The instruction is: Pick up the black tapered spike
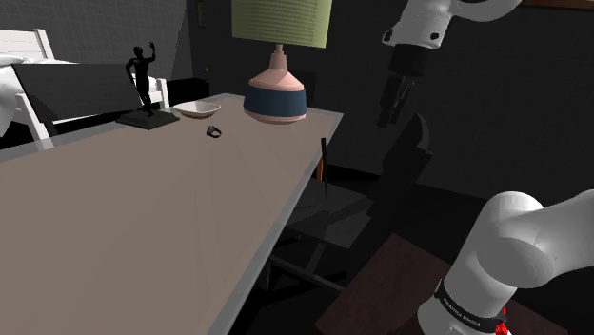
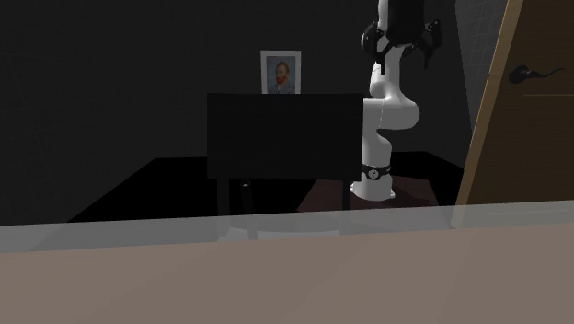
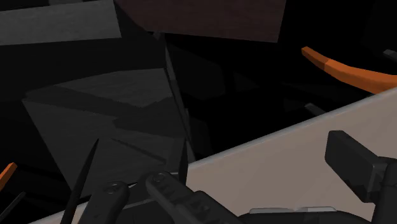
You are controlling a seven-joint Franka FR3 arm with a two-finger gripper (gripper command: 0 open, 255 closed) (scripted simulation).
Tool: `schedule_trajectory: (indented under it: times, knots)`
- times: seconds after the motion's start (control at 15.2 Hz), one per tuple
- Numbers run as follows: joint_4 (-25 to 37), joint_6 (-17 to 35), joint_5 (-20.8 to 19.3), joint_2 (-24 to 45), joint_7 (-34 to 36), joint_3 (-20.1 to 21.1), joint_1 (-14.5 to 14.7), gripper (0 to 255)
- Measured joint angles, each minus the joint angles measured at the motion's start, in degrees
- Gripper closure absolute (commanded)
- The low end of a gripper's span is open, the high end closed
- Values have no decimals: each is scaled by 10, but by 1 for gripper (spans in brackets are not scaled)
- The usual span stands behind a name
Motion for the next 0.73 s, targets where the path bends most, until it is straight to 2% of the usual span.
schedule_trajectory:
  times: [0.26, 0.73]
  knots:
    - [4, 22, -13, 32, -14, -10, -5, 0]
    - [35, 95, -47, 156, -50, -38, -21, 0]
